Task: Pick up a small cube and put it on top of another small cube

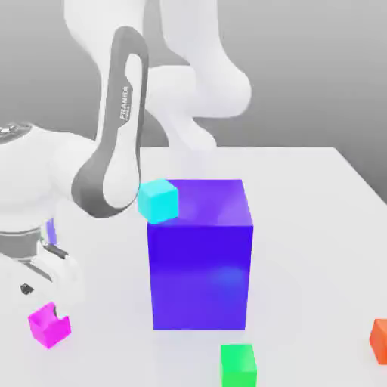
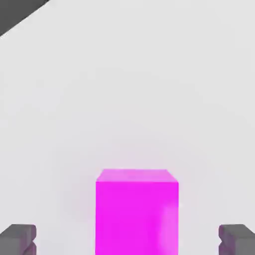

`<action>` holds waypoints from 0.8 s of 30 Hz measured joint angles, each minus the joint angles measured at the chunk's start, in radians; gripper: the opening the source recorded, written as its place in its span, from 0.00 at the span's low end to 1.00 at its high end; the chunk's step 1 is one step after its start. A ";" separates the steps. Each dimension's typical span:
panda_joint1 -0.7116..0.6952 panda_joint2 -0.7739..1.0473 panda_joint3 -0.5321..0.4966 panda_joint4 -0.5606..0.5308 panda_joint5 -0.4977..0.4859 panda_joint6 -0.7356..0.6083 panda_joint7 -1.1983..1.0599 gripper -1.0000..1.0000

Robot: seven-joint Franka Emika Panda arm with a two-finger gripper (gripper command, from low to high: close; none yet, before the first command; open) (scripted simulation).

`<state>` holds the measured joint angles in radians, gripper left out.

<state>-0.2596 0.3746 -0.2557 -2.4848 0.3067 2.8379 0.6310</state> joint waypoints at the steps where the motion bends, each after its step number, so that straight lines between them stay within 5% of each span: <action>1: -0.025 0.037 0.030 0.008 0.023 0.028 -0.017 0.50; 2: -0.038 0.055 0.045 0.012 0.034 0.042 -0.026 0.00; 9: -0.037 0.051 0.042 0.011 0.028 0.038 -0.021 0.00; 15: 0.042 -0.112 -0.050 -0.017 -0.109 -0.089 0.097 0.00; 24: 0.268 -0.201 0.158 0.024 -0.264 -0.192 -0.048 0.00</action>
<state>0.0082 0.1738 -0.0972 -2.4609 0.0425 2.6458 0.5828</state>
